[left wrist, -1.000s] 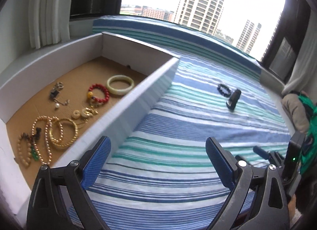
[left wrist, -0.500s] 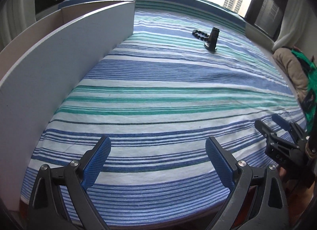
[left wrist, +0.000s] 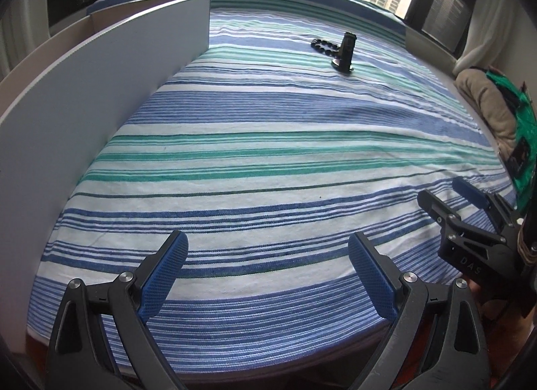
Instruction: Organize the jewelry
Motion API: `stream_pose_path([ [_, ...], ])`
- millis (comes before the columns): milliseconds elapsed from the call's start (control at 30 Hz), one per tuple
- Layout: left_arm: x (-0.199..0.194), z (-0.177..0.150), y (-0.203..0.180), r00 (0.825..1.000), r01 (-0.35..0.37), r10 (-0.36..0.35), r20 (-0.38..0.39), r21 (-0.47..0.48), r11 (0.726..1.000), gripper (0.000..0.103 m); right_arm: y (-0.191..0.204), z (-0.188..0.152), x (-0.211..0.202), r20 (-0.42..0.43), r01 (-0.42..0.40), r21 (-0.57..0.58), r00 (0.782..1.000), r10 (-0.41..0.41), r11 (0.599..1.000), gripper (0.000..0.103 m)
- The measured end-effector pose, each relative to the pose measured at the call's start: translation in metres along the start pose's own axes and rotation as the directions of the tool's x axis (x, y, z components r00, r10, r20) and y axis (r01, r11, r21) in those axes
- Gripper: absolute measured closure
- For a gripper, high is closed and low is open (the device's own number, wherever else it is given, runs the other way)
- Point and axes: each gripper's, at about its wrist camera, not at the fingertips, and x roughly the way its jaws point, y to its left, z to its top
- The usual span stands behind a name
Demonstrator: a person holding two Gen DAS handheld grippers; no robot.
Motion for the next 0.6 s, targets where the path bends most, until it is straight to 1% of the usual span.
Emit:
stream_pose_path([
  [333, 0.004, -0.003, 0.002, 1.000, 0.001, -0.001, -0.022, -0.011, 1.000, 0.006, 0.009, -0.002, -0.001, -0.007, -0.017, -0.029, 1.000, 0.017, 0.999, 0.024],
  [600, 0.003, -0.004, 0.002, 1.000, 0.002, -0.003, -0.022, -0.014, 1.000, 0.006, 0.011, -0.002, -0.007, 0.004, -0.020, -0.033, 1.000, 0.020, 0.999, 0.024],
])
